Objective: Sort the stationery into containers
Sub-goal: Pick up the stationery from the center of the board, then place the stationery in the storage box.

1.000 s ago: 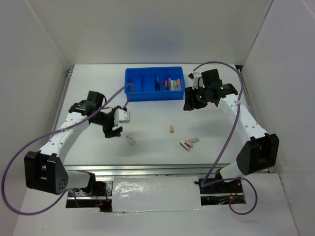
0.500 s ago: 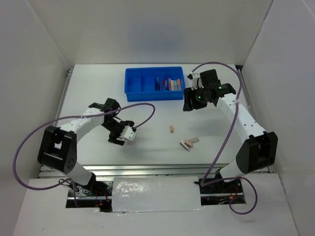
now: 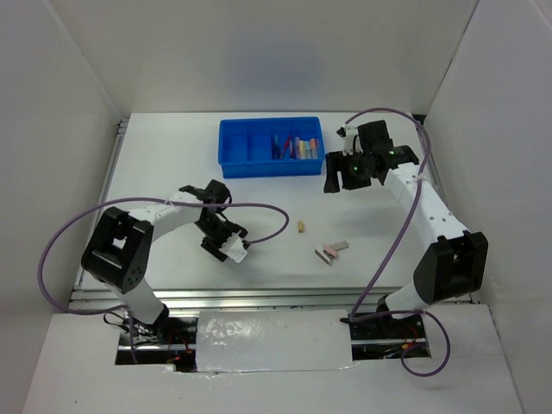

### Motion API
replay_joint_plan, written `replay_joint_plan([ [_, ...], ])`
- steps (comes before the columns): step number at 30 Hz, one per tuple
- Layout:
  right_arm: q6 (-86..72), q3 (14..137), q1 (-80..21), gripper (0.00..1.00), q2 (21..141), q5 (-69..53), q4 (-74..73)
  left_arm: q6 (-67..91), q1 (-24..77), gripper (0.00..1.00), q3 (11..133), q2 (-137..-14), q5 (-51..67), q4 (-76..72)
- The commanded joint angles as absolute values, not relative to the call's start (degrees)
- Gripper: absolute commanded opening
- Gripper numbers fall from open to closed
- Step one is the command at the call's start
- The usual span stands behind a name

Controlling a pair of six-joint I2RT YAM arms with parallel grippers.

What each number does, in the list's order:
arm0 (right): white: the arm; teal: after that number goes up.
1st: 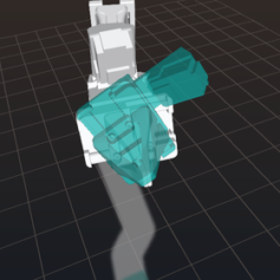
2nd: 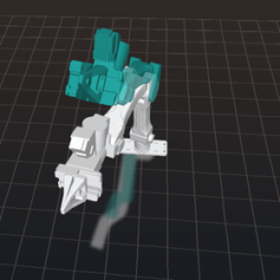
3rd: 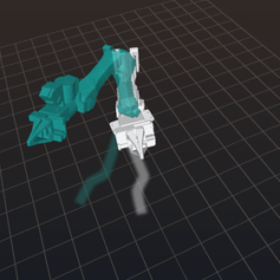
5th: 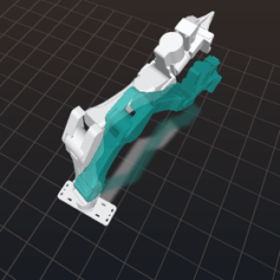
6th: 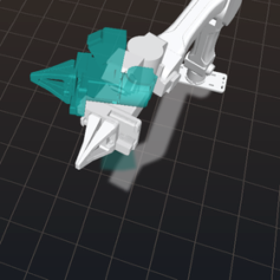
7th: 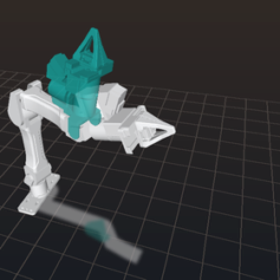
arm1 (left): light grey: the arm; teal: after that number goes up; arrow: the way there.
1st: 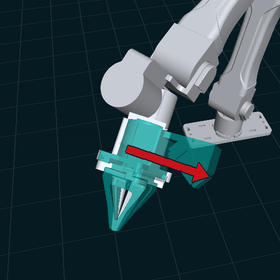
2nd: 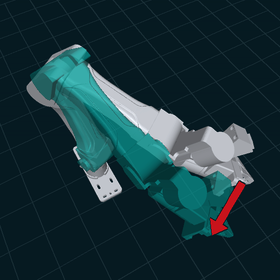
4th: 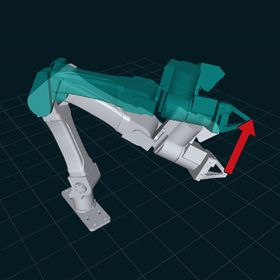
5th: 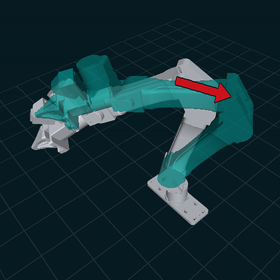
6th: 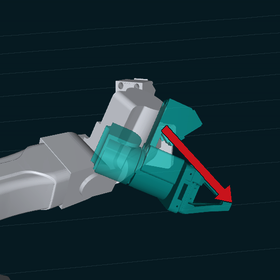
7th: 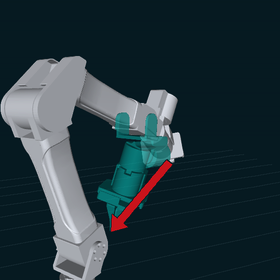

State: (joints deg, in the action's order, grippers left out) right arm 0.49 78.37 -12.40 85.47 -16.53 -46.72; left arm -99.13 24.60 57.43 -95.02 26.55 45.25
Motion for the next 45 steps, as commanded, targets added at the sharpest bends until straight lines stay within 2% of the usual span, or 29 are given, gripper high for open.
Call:
replay_joint_plan([
  [1, 0.1, 79.1, -11.4, 0.75, 85.5, -18.0, -46.1, -102.0, 25.1, 0.68, 56.7, -96.9, 25.3, 44.6],
  [3, 0.1, 79.1, -11.3, 0.75, 85.5, -18.5, -46.1, -102.0, 25.1, 0.66, 56.4, -97.2, 24.6, 43.8],
  [9, 0.1, 78.7, -10.5, 0.75, 85.1, -19.2, -46.1, -100.3, 25.1, 0.51, 55.0, -97.4, 23.1, 40.4],
  [12, 0.1, 78.7, -10.5, 0.75, 85.0, -19.3, -46.0, -97.5, 25.1, 0.38, 54.7, -96.9, 23.2, 39.7],
  [14, 0.1, 78.7, -10.4, 0.75, 84.9, -19.4, -46.0, -95.9, 25.1, 0.26, 55.0, -96.8, 23.3, 40.1],
  [15, 0.1, 78.7, -10.5, 0.75, 84.8, -19.4, -46.1, -93.7, 24.9, 0.17, 55.9, -96.7, 23.5, 40.7],
  [19, 0.1, 78.5, -10.3, 0.75, 84.8, -19.7, -46.0, -81.2, 21.5, 0.08, 63.2, -96.6, 30.8, 42.6],
  [22, 0.1, 78.3, -10.3, 0.75, 85.1, -20.1, -45.8, -60.4, 16.7, 0.0, 77.5, -100.4, 37.2, 42.7],
  [23, 0.1, 78.3, -10.2, 0.75, 85.1, -20.2, -45.7, -47.9, 15.0, 0.0, 86.0, -103.6, 36.1, 42.1],
  [26, 0.1, 78.4, -10.1, 0.75, 85.8, -20.6, -45.7, -30.0, 10.6, 0.0, 100.5, -109.3, 37.7, 39.4],
  [28, 0.1, 78.7, -10.1, 0.75, 86.4, -20.6, -45.9, -16.9, 8.3, 0.0, 104.0, -110.6, 37.2, 31.1],
  [31, 0.1, 78.4, -9.8, 0.75, 86.4, -20.5, -45.7, 2.5, 9.3, 0.0, 101.5, -109.8, 21.4, 13.3],
  [32, 0.1, 78.2, -10.0, 0.75, 86.3, -20.3, -45.6, 5.3, 10.0, 0.0, 101.7, -110.1, 10.7, 11.0],
  [36, 0.1, 77.9, -9.8, 0.75, 86.7, -20.2, -45.4, 9.9, 14.7, 0.0, 106.5, -116.4, -2.2, 9.4],
  [41, 0.1, 78.0, -9.7, 0.75, 87.1, -20.3, -45.4, 13.8, 16.1, 0.0, 112.9, -122.6, -8.2, 10.6],
  [45, 0.1, 77.5, -9.6, 0.75, 87.1, -20.6, -45.3, 14.1, 17.2, 0.08, 116.4, -127.5, -16.7, 10.3],
])
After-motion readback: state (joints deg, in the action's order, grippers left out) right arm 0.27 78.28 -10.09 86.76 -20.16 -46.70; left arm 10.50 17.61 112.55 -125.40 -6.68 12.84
